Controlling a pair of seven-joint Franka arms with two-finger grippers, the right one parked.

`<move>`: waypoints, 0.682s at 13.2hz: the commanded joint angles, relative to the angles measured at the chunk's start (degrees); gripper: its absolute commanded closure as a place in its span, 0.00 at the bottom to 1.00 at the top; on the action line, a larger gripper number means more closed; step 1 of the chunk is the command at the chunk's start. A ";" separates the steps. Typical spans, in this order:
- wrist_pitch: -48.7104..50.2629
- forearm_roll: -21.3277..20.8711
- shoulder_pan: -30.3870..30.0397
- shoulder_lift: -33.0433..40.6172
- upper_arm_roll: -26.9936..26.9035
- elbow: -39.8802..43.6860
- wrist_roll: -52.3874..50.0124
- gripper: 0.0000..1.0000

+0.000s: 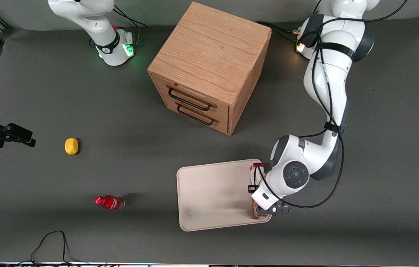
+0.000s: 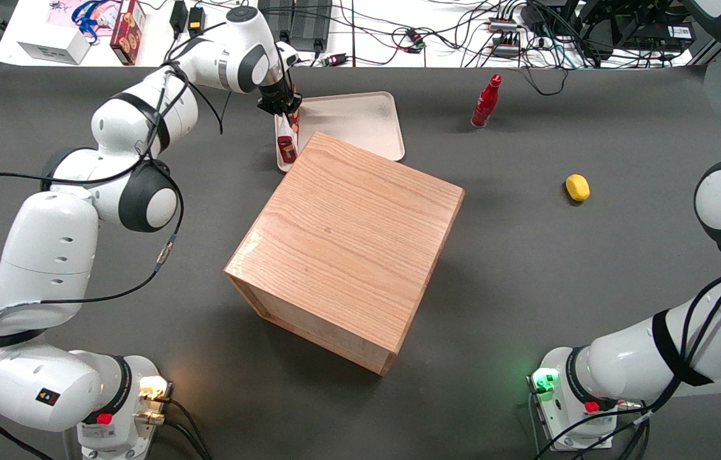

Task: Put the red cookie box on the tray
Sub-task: 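Lower the box onto the tray and open the left gripper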

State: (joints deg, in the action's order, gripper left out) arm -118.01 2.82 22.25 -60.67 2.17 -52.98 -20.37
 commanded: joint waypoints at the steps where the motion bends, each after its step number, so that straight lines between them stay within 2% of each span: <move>1: -1.78 -4.05 0.95 2.39 -1.12 -3.45 -1.08 0.00; 5: -1.60 -3.96 0.60 6.33 -0.94 -6.50 -1.16 0.00; 9: 1.98 -1.59 -2.47 25.29 -0.68 -20.73 -0.64 0.00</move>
State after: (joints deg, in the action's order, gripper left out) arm -118.32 0.21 20.95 -49.56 1.73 -60.25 -20.40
